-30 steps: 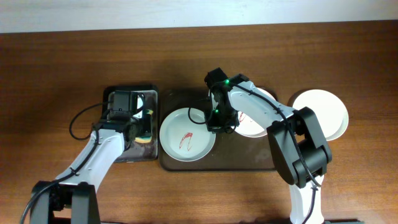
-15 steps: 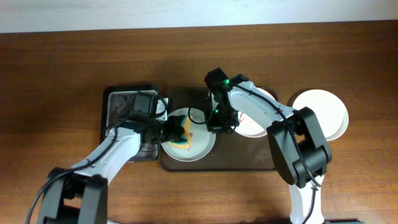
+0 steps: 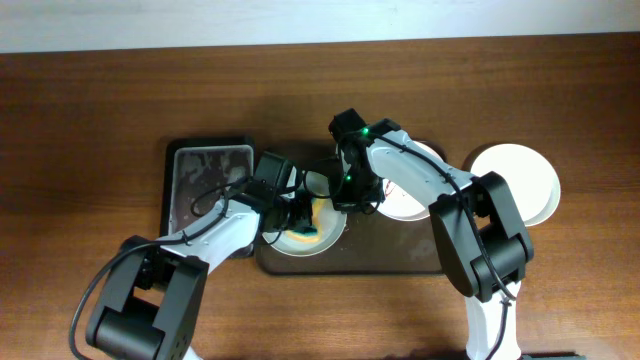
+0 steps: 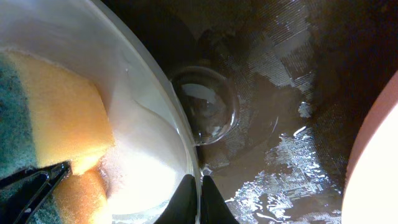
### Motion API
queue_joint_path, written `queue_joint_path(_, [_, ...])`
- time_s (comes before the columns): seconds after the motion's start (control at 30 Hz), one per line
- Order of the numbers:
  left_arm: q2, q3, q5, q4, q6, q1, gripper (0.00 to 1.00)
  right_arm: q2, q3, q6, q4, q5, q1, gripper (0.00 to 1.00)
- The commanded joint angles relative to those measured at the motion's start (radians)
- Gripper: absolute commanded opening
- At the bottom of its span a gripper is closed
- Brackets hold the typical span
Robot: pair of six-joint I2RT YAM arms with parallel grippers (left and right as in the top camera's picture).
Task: Clean dirty plates on tray and stack at the side
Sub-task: 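Scrub the plate held by the right gripper with the sponge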
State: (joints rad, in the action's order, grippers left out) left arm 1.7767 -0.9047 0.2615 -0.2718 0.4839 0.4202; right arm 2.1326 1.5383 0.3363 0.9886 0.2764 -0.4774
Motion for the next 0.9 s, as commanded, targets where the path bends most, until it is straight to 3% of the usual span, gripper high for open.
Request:
queue_joint_path(0.0, [0.052,0.027,-0.347,-0.018,0.084,-0.021,0.00,0.000,-0.011,-0.006,0.019,0.000,-0.006,0.04])
queue_joint_path(0.13, [-0.035,0.027,-0.498,-0.053,0.084,-0.021,0.00,0.000,-0.011,0.047,0.037,0.000,0.012,0.04])
queue_joint_path(0.2, [-0.103,0.027,-0.359,-0.055,0.084,-0.021,0.00,0.000,-0.011,0.050,0.037,0.000,0.026,0.04])
queue_joint_path(0.23, [-0.117,0.027,-0.185,-0.055,0.085,-0.016,0.00,0.000,-0.011,0.050,0.037,0.000,0.026,0.06])
queue_joint_path(0.4, [-0.116,0.028,-0.174,-0.067,0.206,0.097,0.00,0.000,-0.011,0.051,0.037,0.000,0.027,0.05])
queue_joint_path(0.53, [-0.116,0.092,-0.400,-0.058,0.334,0.167,0.00,0.000,-0.011,0.050,0.037,0.000,0.027,0.05])
queue_joint_path(0.57, [-0.103,0.140,-0.437,0.016,0.338,0.167,0.00,0.000,-0.011,0.050,0.037,0.000,0.027,0.05])
queue_joint_path(0.63, [-0.086,0.168,-0.497,0.052,0.338,0.167,0.00,0.000,-0.011,0.050,0.042,0.000,0.027,0.05])
queue_joint_path(0.73, [-0.087,0.169,-0.717,0.064,0.323,0.163,0.00,0.000,-0.011,0.050,0.055,0.000,0.027,0.04])
queue_joint_path(0.87, [-0.111,0.165,-0.739,0.070,0.235,0.140,0.00,0.000,-0.011,0.050,0.064,0.000,0.027,0.04])
